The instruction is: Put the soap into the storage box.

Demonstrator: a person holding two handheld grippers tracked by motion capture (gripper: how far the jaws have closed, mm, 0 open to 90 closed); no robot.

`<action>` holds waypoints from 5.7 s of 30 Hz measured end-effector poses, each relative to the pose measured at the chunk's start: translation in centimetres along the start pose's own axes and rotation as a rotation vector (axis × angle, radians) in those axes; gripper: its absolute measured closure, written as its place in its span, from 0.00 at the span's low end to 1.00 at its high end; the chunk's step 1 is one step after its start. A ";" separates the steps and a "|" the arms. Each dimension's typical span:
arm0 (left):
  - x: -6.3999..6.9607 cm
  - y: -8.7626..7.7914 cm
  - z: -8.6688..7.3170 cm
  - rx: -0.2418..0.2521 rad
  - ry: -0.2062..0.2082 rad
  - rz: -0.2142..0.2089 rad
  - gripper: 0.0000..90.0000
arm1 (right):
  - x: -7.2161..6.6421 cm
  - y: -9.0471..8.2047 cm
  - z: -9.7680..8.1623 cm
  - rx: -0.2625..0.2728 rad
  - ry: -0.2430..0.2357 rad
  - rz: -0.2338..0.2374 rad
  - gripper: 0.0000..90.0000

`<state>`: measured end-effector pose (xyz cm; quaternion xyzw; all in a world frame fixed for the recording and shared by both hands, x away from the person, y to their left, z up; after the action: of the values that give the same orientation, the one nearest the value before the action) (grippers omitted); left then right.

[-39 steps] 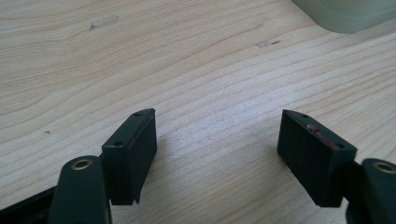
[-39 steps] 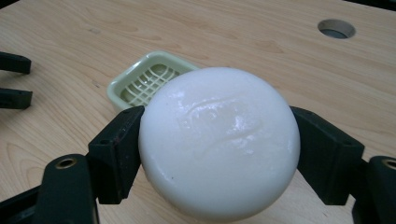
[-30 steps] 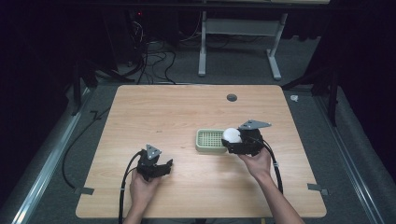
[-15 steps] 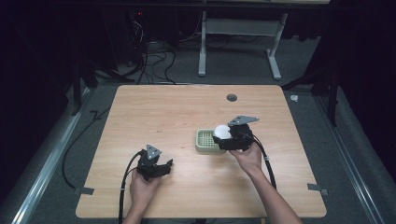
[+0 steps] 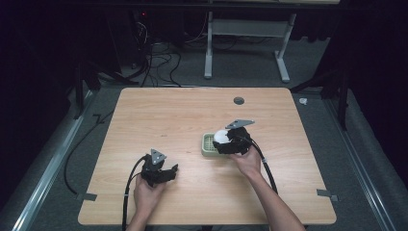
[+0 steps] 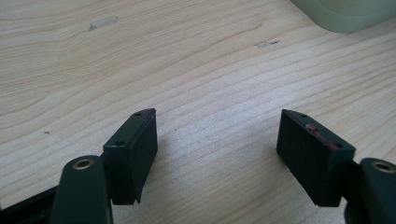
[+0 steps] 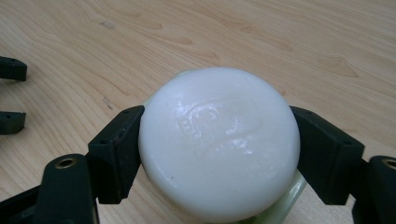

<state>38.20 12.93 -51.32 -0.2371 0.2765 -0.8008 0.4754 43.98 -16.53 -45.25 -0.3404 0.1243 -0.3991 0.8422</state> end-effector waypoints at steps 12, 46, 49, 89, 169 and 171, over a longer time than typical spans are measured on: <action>0.0 0.0 0.0 0.000 0.000 0.000 0.33 | 0.1 1.6 -0.2 -0.033 0.008 0.000 0.27; 0.0 0.0 0.0 0.000 -0.001 0.000 0.33 | 0.4 3.3 -0.7 -0.062 0.009 -0.022 0.25; 0.0 0.0 0.0 0.000 -0.001 0.000 0.33 | 0.5 2.7 -0.4 -0.029 0.006 -0.021 0.25; 0.0 0.0 0.0 0.000 -0.001 0.001 0.33 | 3.6 -4.8 -2.5 0.104 0.118 0.005 0.27; 0.0 0.0 0.0 0.000 -0.002 -0.001 0.33 | 5.1 -9.0 -16.2 -0.022 0.194 -0.182 0.34; 0.0 0.0 0.0 0.000 -0.002 -0.001 0.33 | 4.9 -8.9 -16.1 -0.033 0.178 -0.197 0.34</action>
<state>38.20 12.93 -51.33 -0.2378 0.2759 -0.8008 0.4754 34.17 -31.89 -50.78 -0.3278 0.1711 -0.5065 0.7789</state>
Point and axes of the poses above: each handheld gripper's, and its own axes: y roughly forward along the jaws, z roughly out of its top, x roughly to its right, the point moved 1 cm from there along y, roughly forward along the jaws, and after that the axes turned 8 degrees about -y, right-handed, at the moved point
